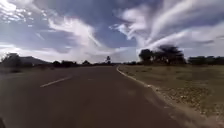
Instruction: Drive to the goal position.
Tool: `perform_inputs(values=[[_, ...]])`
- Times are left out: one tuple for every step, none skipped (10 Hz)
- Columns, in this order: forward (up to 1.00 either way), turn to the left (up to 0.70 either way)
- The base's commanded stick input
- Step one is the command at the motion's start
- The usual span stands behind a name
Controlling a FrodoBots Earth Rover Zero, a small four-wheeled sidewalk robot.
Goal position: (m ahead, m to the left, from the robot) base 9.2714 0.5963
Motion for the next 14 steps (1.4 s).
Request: perform_inputs(values=[[1.00, 0.00], [1.00, 0.00], [1.00, 0.00], [1.00, 0.00], [1.00, 0.00], [1.00, 0.00], [1.00, 0.00], [1.00, 0.00], [1.00, 0.00], [1.00, 0.00], [1.00, 0.00], [1.00, 0.00], [1.00, 0.00], [1.00, 0.00]])
